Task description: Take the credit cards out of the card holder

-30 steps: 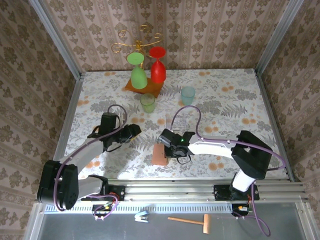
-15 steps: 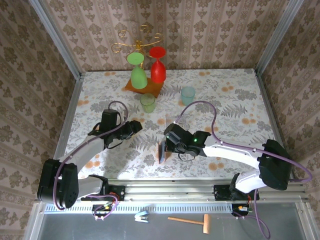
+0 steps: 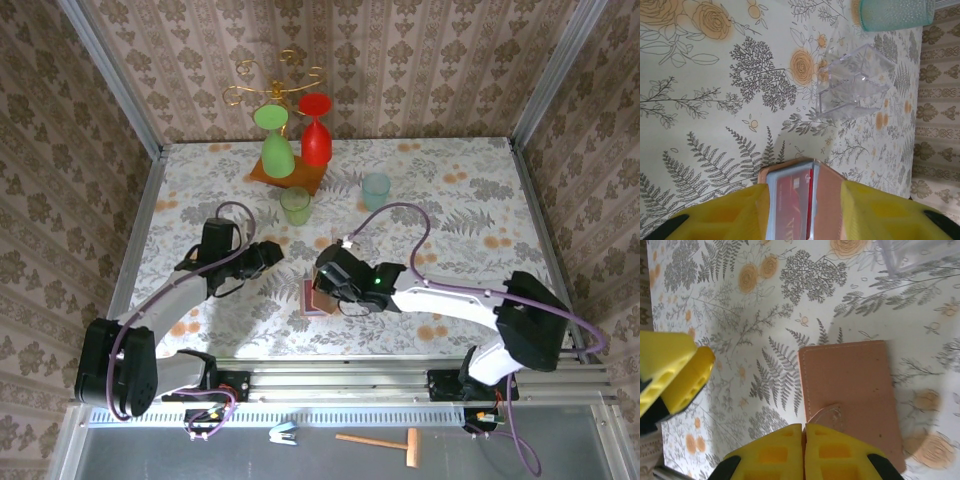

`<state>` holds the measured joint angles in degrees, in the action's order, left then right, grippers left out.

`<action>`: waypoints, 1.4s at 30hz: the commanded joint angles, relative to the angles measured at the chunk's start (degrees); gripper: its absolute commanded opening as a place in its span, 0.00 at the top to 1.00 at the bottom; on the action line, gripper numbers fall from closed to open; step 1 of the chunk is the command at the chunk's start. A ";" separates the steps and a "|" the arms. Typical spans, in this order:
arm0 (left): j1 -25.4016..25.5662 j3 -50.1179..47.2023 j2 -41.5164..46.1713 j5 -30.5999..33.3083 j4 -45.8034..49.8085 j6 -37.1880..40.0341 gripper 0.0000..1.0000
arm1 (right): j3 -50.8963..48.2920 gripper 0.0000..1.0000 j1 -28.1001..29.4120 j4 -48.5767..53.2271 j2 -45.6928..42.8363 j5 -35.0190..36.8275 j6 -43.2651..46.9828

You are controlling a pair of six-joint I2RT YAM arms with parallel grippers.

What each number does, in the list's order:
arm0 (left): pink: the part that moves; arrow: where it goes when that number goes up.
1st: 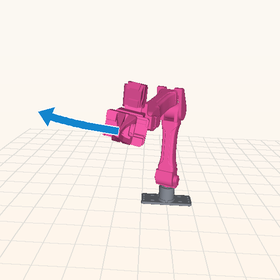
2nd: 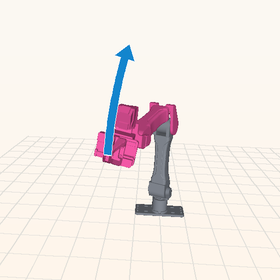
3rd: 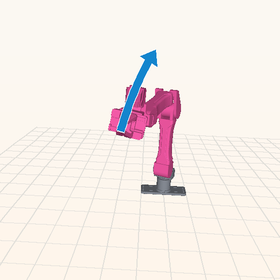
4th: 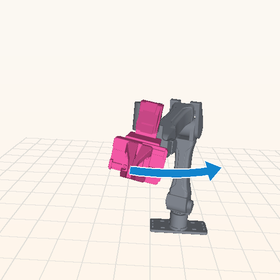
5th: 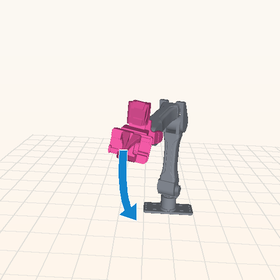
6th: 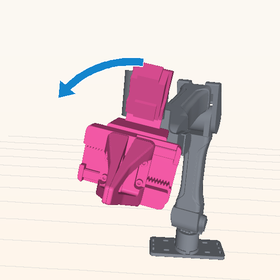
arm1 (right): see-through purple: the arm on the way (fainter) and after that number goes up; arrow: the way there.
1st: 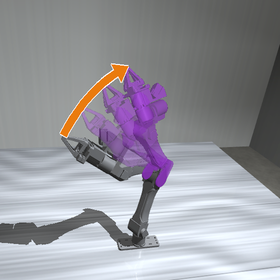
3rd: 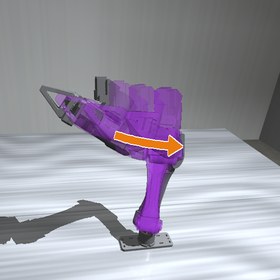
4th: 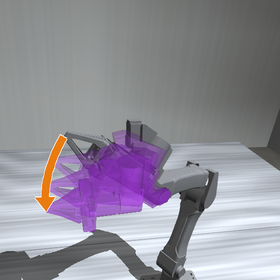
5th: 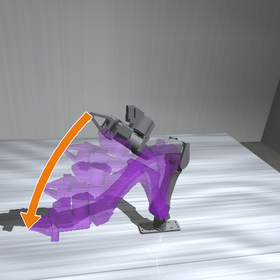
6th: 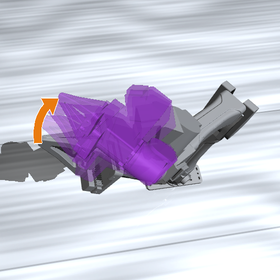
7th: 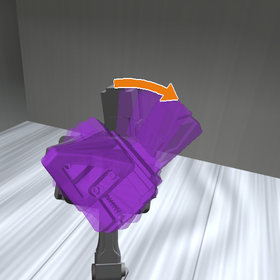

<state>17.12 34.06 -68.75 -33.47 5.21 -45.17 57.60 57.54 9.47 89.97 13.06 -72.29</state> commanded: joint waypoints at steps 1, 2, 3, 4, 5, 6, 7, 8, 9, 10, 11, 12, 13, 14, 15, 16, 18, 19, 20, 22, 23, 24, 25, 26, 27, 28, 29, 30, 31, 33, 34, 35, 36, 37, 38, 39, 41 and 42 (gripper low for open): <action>-1.07 1.36 3.24 -1.08 2.83 2.02 0.57 | 3.99 1.00 0.12 -4.41 2.54 5.19 -3.31; -1.20 1.34 3.76 -1.06 3.27 2.17 0.57 | 4.62 1.00 0.12 -4.70 3.17 5.83 -3.59; -1.34 1.44 4.25 -1.01 3.68 2.34 0.57 | 5.45 1.00 0.12 -4.68 3.71 6.65 -4.13; -1.39 1.48 4.54 -1.07 4.03 2.44 0.57 | 6.11 1.00 0.13 -4.36 4.06 7.66 -4.62; -1.41 1.56 4.68 -1.07 4.39 2.66 0.57 | 6.45 1.00 0.12 -3.85 4.28 8.74 -5.09; -1.47 1.66 4.77 -1.21 4.67 2.83 0.57 | 6.67 1.00 0.12 -3.24 4.22 9.99 -5.67; -1.41 1.76 4.77 -1.39 4.80 2.85 0.57 | 6.50 1.00 0.12 -2.10 3.99 11.10 -6.66; -1.44 1.79 4.68 -1.58 4.81 2.76 0.57 | 6.11 1.00 0.12 -1.17 3.61 11.95 -7.48; -1.39 1.71 4.55 -1.75 4.81 2.77 0.57 | 5.48 1.00 0.16 0.01 3.02 12.84 -8.56; -1.35 1.71 4.42 -1.85 4.75 2.81 0.57 | 4.35 1.00 0.19 1.03 2.33 13.57 -9.88; -1.22 1.70 4.29 -1.92 4.80 2.80 0.57 | 3.19 1.00 0.25 1.94 1.86 13.89 -11.08; -0.98 1.71 3.99 -1.96 4.71 2.81 0.57 | 1.77 1.00 0.21 2.70 1.23 13.92 -12.70; -0.66 1.71 3.65 -1.95 4.72 2.92 0.57 | 0.12 1.00 0.28 3.40 0.58 13.83 -14.22; -0.40 1.77 3.33 -1.95 4.64 2.96 0.57 | -1.27 1.00 0.43 3.98 0.02 13.67 -15.50; 0.05 1.75 2.90 -1.95 4.48 2.97 0.57 | -2.68 1.00 0.68 4.64 -0.50 13.57 -16.74; 0.58 1.79 2.51 -1.87 4.39 2.86 0.57 | -3.95 1.00 0.95 5.32 -1.00 13.54 -17.89; 1.83 1.79 1.81 -1.61 3.86 2.66 0.57 | -5.96 1.00 1.55 6.52 -2.07 13.49 -19.73; 2.55 1.78 1.53 -1.37 3.61 2.46 0.57 | -6.83 1.00 1.85 6.92 -2.64 13.48 -20.28; 3.12 1.70 1.28 -1.11 3.24 2.33 0.58 | -7.66 1.00 2.11 7.25 -3.17 13.48 -20.66; 4.56 1.62 0.86 -0.53 2.57 1.84 0.58 | -8.91 1.00 2.78 7.59 -4.15 13.32 -21.22; 5.25 1.54 0.65 -0.26 2.14 1.50 0.58 | -9.45 1.00 3.20 7.79 -4.53 13.24 -21.31; 6.03 1.45 0.47 0.11 1.87 1.15 0.58 | -9.93 1.00 3.64 8.05 -4.87 13.14 -21.60; 6.71 1.40 0.30 0.31 1.44 0.68 0.58 | -10.34 1.00 4.00 8.15 -4.94 13.12 -21.86; 7.50 1.27 0.12 0.68 0.91 0.25 0.58 | -10.82 1.00 4.48 8.12 -4.83 12.79 -22.19; 8.24 1.09 -0.14 0.87 0.21 -0.25 0.59 | -11.37 1.00 4.90 7.94 -4.49 12.19 -22.70; 8.67 1.00 -0.45 1.04 -0.46 -0.67 0.59 | -11.90 1.00 5.16 7.41 -4.03 11.54 -23.11; 10.53 0.92 -0.80 1.35 -1.05 -1.17 0.60 | -12.65 1.00 5.46 6.51 -3.56 10.76 -23.50; 11.58 0.70 -1.15 1.57 -1.84 -1.81 0.61 | -13.31 1.00 5.77 5.94 -3.26 10.18 -24.12; 12.46 0.51 -1.50 1.78 -2.59 -2.36 0.62 | -13.84 1.00 5.98 5.73 -2.90 9.93 -24.50; 14.53 -0.25 -2.29 2.33 -4.86 -3.95 0.63 | -14.89 1.00 6.35 5.51 -2.60 9.51 -25.29; 15.57 -0.82 -2.72 2.66 -5.98 -4.79 0.64 | -15.50 1.00 6.51 5.30 -2.69 9.52 -25.56; 16.50 -1.24 -3.16 3.02 -7.06 -5.52 0.65 | -16.07 1.00 6.60 5.01 -2.90 9.52 -25.69; 17.56 -1.79 -3.67 3.38 -8.31 -6.35 0.65 | -16.56 1.00 6.76 5.02 -3.13 9.58 -25.94; 18.65 -2.34 -4.26 3.75 -9.57 -7.16 0.66 | -17.08 1.00 6.96 5.02 -3.44 9.68 -26.08; 19.46 -2.71 -4.94 4.02 -10.69 -7.82 0.66 | -17.39 1.00 7.13 5.14 -3.61 9.66 -26.06; 20.43 -2.96 -5.75 4.36 -11.78 -8.38 0.67 | -17.76 1.00 7.24 5.36 -3.79 9.54 -26.09; 22.00 -3.21 -7.43 4.82 -13.32 -9.26 0.67 | -18.72 1.00 7.31 5.44 -4.25 9.32 -25.46; 22.91 -3.22 -8.30 5.08 -14.08 -9.69 0.67 | -19.50 1.00 7.24 5.35 -4.79 9.44 -25.10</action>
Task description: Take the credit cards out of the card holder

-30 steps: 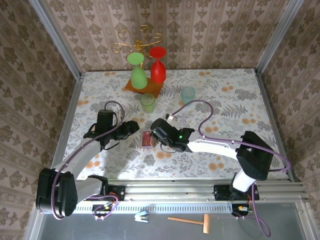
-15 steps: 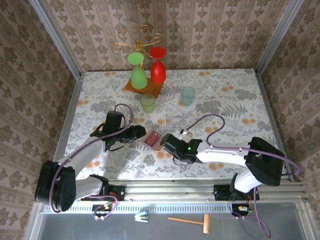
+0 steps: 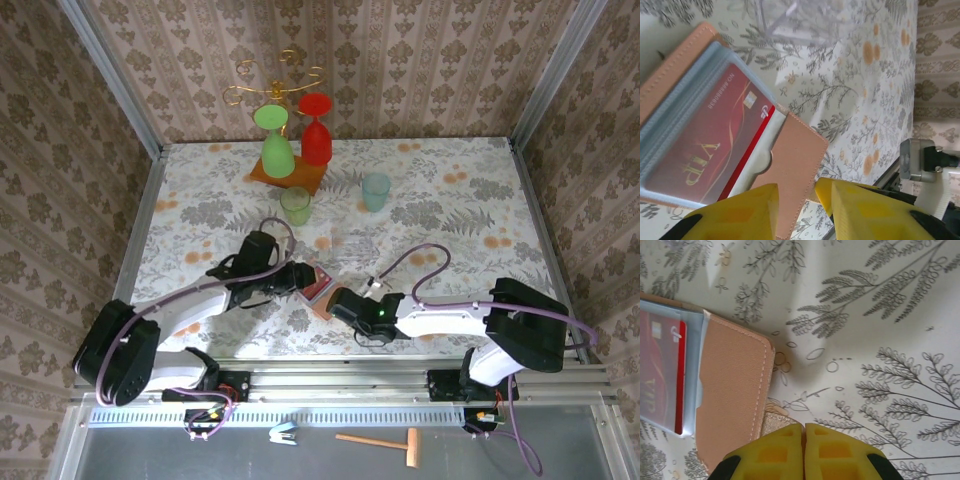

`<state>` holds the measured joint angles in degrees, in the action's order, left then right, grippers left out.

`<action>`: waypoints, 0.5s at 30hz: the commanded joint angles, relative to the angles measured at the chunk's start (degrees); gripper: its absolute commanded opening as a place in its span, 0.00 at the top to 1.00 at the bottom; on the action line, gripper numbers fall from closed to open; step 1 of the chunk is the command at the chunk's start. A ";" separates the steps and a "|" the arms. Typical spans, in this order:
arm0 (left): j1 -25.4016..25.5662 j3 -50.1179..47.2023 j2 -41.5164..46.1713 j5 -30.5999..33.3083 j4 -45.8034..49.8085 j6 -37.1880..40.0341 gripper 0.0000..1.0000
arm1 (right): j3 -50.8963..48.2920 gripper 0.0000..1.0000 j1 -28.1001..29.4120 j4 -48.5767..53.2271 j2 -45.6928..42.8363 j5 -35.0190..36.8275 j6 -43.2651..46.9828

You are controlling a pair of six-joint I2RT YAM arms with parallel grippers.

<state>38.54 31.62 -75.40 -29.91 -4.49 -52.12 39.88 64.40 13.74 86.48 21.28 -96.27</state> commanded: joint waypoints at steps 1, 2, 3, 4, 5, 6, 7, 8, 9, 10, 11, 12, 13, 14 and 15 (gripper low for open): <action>2.22 -0.77 -2.47 1.73 -5.29 -3.19 0.68 | -2.67 1.00 0.30 0.04 -1.95 1.29 0.09; 2.74 -0.69 -3.14 1.91 -5.99 -3.57 0.68 | -3.34 1.00 0.01 -0.77 -2.46 1.15 1.70; 3.32 -0.48 -3.93 1.75 -6.96 -4.00 0.68 | -3.81 1.00 -0.35 -0.77 -3.13 0.70 3.44; 3.62 -0.13 -4.58 1.57 -7.22 -4.05 0.68 | -4.19 1.00 -0.85 -0.71 -3.77 0.17 5.57; 3.73 0.15 -4.90 1.57 -7.25 -4.09 0.67 | -4.49 1.00 -1.38 -0.72 -4.47 -0.35 7.55; 3.82 0.45 -5.10 1.68 -7.20 -4.09 0.67 | -4.88 1.00 -1.90 -0.82 -5.25 -1.06 9.97; 3.88 0.70 -5.05 1.98 -7.03 -4.09 0.67 | -5.34 1.00 -2.30 -0.65 -6.26 -1.45 12.00; 3.82 1.05 -5.13 2.28 -6.61 -4.04 0.67 | -5.80 1.00 -2.66 -0.73 -6.32 -1.82 13.81; 3.82 1.62 -5.20 2.67 -5.83 -3.71 0.67 | -6.38 1.00 -3.32 -0.92 -8.52 -2.60 16.04; 3.83 2.20 -5.35 2.88 -5.13 -3.28 0.67 | -6.86 1.00 -4.17 -1.28 -9.24 -3.83 18.45; 3.82 2.73 -5.65 2.84 -4.70 -2.85 0.66 | -7.07 1.00 -5.02 -1.26 -9.72 -4.83 20.30; 3.84 3.45 -6.05 2.80 -4.10 -2.49 0.66 | -7.18 1.00 -6.04 -1.31 -10.00 -6.60 22.77; 3.82 4.02 -6.60 2.69 -3.55 -2.16 0.66 | -7.18 1.00 -7.36 -1.33 -10.06 -8.60 25.42; 3.84 4.59 -7.17 2.58 -3.27 -1.94 0.66 | -6.99 1.00 -8.41 -1.43 -9.98 -10.01 27.70; 3.79 5.08 -7.77 2.49 -2.88 -1.53 0.66 | -6.84 1.00 -9.69 -1.35 -9.65 -12.24 30.01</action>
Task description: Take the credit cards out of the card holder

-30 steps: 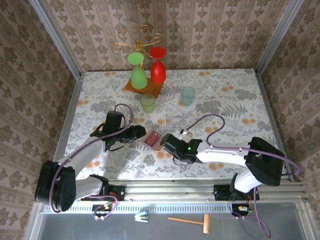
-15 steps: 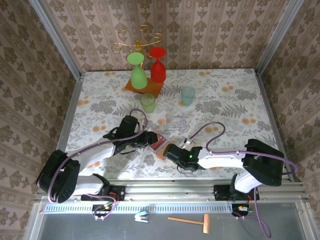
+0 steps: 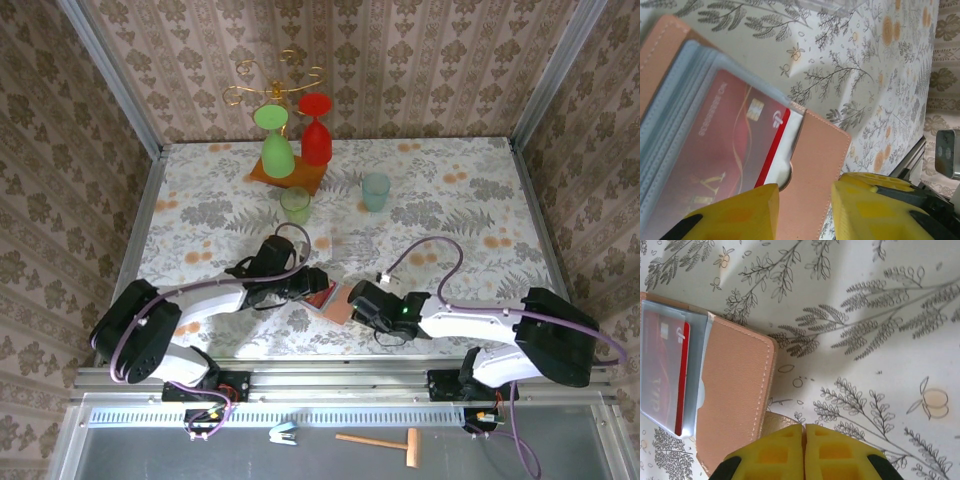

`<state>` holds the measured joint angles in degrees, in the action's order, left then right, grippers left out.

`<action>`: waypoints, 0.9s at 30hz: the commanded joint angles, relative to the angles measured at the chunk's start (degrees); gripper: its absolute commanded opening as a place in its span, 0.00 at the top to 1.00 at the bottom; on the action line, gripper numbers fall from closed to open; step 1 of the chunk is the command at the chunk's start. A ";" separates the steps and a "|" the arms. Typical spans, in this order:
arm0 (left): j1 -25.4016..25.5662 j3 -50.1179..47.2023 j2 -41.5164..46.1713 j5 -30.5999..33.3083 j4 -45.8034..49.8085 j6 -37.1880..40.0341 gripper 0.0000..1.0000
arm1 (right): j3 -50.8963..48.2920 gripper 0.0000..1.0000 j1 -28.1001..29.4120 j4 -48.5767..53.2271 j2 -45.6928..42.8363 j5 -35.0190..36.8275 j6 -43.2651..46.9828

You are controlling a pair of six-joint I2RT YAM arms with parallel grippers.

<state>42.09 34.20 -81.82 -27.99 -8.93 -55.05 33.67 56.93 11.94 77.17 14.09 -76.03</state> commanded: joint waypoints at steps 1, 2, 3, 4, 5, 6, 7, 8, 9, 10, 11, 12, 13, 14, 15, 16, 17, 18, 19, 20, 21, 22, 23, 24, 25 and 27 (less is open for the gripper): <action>0.24 2.92 -1.99 0.57 1.88 1.68 0.66 | -0.27 1.00 -3.38 0.51 0.27 -6.92 12.01; 0.25 3.18 -2.30 0.57 1.94 1.86 0.66 | 0.09 1.00 -4.30 0.74 0.76 -8.62 13.75; 0.19 3.35 -2.85 0.61 2.09 2.07 0.66 | 0.66 1.00 -5.29 1.12 1.66 -10.31 15.49; 0.23 3.64 -3.23 0.74 2.44 2.15 0.66 | 1.04 1.00 -6.04 1.37 2.19 -11.57 17.02; 0.24 3.89 -3.55 0.83 2.77 2.34 0.66 | 1.62 1.00 -6.52 1.77 2.99 -12.37 18.25; 0.23 4.09 -3.85 0.92 3.17 2.66 0.66 | 2.24 1.00 -6.97 2.59 4.32 -12.75 19.54; 0.25 4.21 -3.99 1.15 3.60 2.84 0.66 | 3.02 1.00 -7.25 3.54 4.98 -12.86 20.66; 0.17 4.29 -4.06 1.27 3.77 2.98 0.66 | 3.44 1.00 -7.53 4.40 5.38 -12.72 21.57; 0.10 4.39 -4.05 1.35 3.98 3.06 0.66 | 4.21 1.00 -7.87 5.42 5.86 -12.45 22.49; 0.02 4.41 -3.99 1.44 4.12 3.11 0.66 | 4.69 1.00 -8.33 6.12 6.23 -12.18 23.24; 0.09 4.39 -3.89 1.44 4.34 3.15 0.66 | 5.03 1.00 -8.66 6.55 6.42 -12.10 23.96; -0.06 4.39 -3.77 1.44 4.37 3.19 0.66 | 5.38 1.00 -9.06 6.96 6.55 -12.07 24.61; -0.12 4.34 -3.61 1.53 4.45 3.19 0.66 | 5.79 1.00 -9.45 7.42 6.59 -12.09 25.33; -0.09 4.30 -3.48 1.50 4.52 3.17 0.66 | 6.08 1.00 -9.75 7.88 6.77 -12.07 26.01; -0.13 4.30 -3.52 1.45 4.47 3.19 0.66 | 6.54 1.00 -9.96 8.57 6.92 -12.04 26.79; -0.20 4.21 -3.37 1.44 4.60 3.19 0.66 | 6.94 1.00 -10.21 9.28 6.86 -11.72 27.63; -0.25 4.14 -3.42 1.37 4.62 3.25 0.66 | 7.25 1.00 -10.42 9.91 6.89 -11.71 28.31; -0.22 4.08 -3.39 1.28 4.56 3.28 0.66 | 7.48 1.00 -10.65 10.49 6.98 -11.55 29.26; -0.30 4.04 -3.43 1.27 4.60 3.28 0.66 | 7.82 1.00 -11.03 11.25 7.09 -11.58 30.02; -0.34 3.94 -3.35 1.27 4.61 3.28 0.66 | 7.96 1.00 -11.33 11.66 7.19 -11.55 30.83; -0.40 3.90 -3.34 1.27 4.50 3.30 0.66 | 8.35 1.00 -11.75 12.14 7.48 -11.79 31.70; -0.42 3.88 -3.40 1.23 4.40 3.24 0.66 | 8.86 1.00 -12.17 12.85 7.80 -11.98 32.49; -0.46 3.95 -3.40 1.10 4.35 3.36 0.66 | 9.27 1.00 -12.37 13.29 8.19 -12.00 33.08; -0.55 3.94 -3.60 0.93 4.14 3.23 0.66 | 9.78 1.00 -12.57 13.72 8.47 -12.18 33.82; -0.55 3.95 -3.74 0.75 3.86 3.14 0.66 | 10.27 1.00 -12.75 14.19 8.87 -12.24 34.48; -0.58 3.77 -4.04 0.35 3.21 2.82 0.66 | 11.41 0.98 -12.73 15.43 9.39 -11.62 35.36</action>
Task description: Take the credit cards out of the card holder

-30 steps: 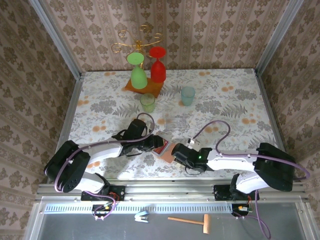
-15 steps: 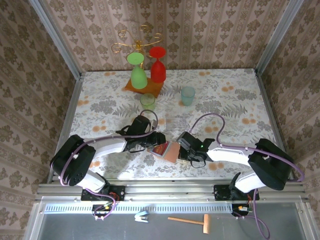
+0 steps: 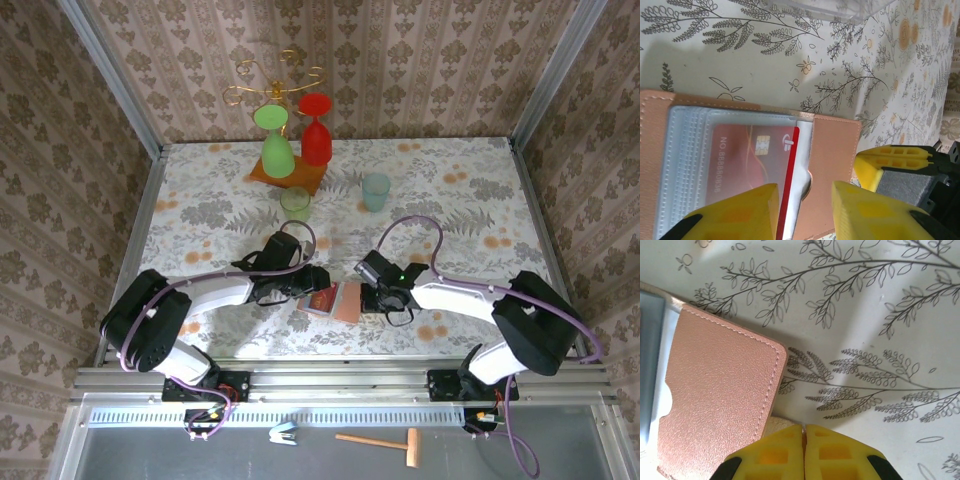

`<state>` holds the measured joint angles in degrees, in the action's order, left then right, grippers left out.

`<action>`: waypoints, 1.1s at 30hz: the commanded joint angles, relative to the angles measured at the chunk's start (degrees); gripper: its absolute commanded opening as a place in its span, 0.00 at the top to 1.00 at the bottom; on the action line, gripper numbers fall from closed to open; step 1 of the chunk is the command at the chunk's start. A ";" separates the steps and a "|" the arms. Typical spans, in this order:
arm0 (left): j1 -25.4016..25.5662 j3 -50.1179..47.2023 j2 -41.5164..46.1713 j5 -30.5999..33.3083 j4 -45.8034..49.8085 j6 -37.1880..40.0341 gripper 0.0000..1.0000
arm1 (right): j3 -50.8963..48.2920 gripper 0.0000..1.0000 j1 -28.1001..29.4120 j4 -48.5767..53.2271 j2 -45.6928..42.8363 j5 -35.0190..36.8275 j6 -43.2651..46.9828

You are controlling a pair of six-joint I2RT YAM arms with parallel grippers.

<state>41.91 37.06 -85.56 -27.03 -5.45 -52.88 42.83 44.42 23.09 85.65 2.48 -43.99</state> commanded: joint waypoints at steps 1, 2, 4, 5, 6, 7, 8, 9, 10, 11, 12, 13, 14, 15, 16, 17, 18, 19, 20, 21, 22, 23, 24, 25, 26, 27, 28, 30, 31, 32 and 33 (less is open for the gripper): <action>-0.47 0.92 -0.47 -0.70 -0.45 0.59 0.66 | 2.79 0.98 -0.35 5.06 1.18 0.40 3.76; -0.44 0.76 -0.53 -0.77 -0.62 0.59 0.66 | 3.25 0.96 -0.38 5.56 1.27 0.67 4.18; -0.51 0.69 -0.65 -0.99 -0.79 0.59 0.66 | 3.97 0.92 -0.37 6.48 1.43 0.77 4.51; -0.58 0.54 -0.75 -1.08 -0.86 0.66 0.66 | 4.10 0.90 -0.39 6.72 1.25 0.77 4.41; -0.54 0.48 -0.87 -1.26 -1.00 0.70 0.66 | 4.26 0.86 -0.39 7.03 0.91 0.71 4.31; -0.63 0.31 -0.99 -1.40 -1.28 0.67 0.66 | 4.36 0.81 -0.26 7.33 0.35 0.53 4.03; -0.73 0.13 -1.05 -1.60 -1.53 0.63 0.66 | 4.57 0.77 -0.25 7.36 -0.22 0.55 3.79; -0.85 -0.13 -1.04 -1.77 -1.84 0.59 0.66 | 4.70 0.72 -0.23 9.50 -1.05 0.59 3.51; -0.95 -0.32 -1.14 -1.86 -2.02 0.59 0.66 | 4.91 0.68 -0.19 10.33 -2.15 0.74 3.09; -0.97 -0.54 -1.19 -1.85 -2.15 0.59 0.66 | 5.07 0.66 -0.18 11.23 -3.09 0.93 2.72; -1.13 -0.74 -1.15 -1.97 -2.28 0.59 0.66 | 5.24 0.63 -0.15 12.15 -4.35 1.03 2.44; -1.29 -0.84 -1.19 -2.10 -2.43 0.63 0.66 | 5.57 0.62 -0.13 13.32 -5.40 1.30 2.17; -1.29 -0.98 -1.19 -2.23 -2.46 0.68 0.66 | 5.91 0.61 -0.14 14.52 -5.49 1.62 1.78; -1.44 -1.07 -1.24 -2.30 -2.46 0.83 0.66 | 6.45 0.60 -0.21 15.76 -8.23 1.82 1.43; -1.55 -1.23 -1.27 -2.44 -2.54 0.86 0.66 | 6.97 0.60 -0.13 16.87 -9.43 1.84 1.08; -1.67 -1.33 -1.13 -2.58 -2.80 0.79 0.66 | 7.34 0.60 -0.04 17.58 -10.26 1.72 0.65; -1.78 -1.50 -0.93 -2.72 -3.14 0.74 0.66 | 7.93 0.60 0.08 18.15 -11.47 1.41 0.24; -1.91 -1.64 -0.64 -2.76 -3.27 0.69 0.66 | 8.37 0.61 0.16 18.19 -12.42 0.49 0.13; -2.02 -1.77 -0.45 -2.77 -3.18 0.84 0.66 | 8.65 0.61 0.14 17.93 -13.00 -0.53 0.07; -2.29 -1.64 -0.24 -2.86 -2.92 1.08 0.66 | 9.12 0.62 0.17 17.67 -13.60 -1.84 -0.27; -2.47 -1.56 -0.05 -2.84 -2.53 1.42 0.66 | 9.61 0.63 0.35 17.29 -13.91 -3.09 -0.70; -2.61 -1.51 0.13 -2.85 -2.27 1.59 0.66 | 9.93 0.65 0.36 16.41 -14.09 -4.59 -1.18; -2.79 -1.46 0.23 -2.81 -1.96 1.76 0.66 | 10.16 0.67 0.56 14.50 -14.07 -6.73 -1.68; -2.85 -1.47 0.32 -2.83 -1.93 1.92 0.66 | 10.18 0.68 0.89 12.18 -13.83 -9.04 -2.23; -2.97 -1.46 0.27 -2.94 -1.86 1.98 0.66 | 10.17 0.70 1.29 9.66 -13.31 -11.01 -2.89; -2.89 -1.46 0.16 -2.99 -1.86 1.99 0.66 | 10.53 0.72 1.80 8.03 -12.33 -12.98 -3.71; -3.05 -1.46 0.06 -3.10 -1.93 1.97 0.66 | 11.29 0.73 2.27 5.67 -10.97 -14.06 -4.43; -3.03 -1.55 0.04 -3.04 -1.86 2.08 0.66 | 13.43 0.74 3.69 4.78 -7.65 -15.03 -4.66; -3.09 -1.72 0.13 -3.03 -1.86 2.08 0.66 | 14.70 0.75 4.63 4.32 -6.32 -15.30 -4.53; -3.16 -1.88 0.20 -2.99 -1.93 2.08 0.66 | 15.94 0.75 5.32 4.05 -3.37 -15.55 -4.41; -3.28 -2.08 0.22 -2.95 -2.01 2.08 0.66 | 17.37 0.76 6.10 4.11 -1.14 -15.60 -4.48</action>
<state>39.22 35.99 -86.19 -29.17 -7.33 -52.25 57.04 48.77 30.00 80.27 -9.61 -47.13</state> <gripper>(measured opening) 0.342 0.245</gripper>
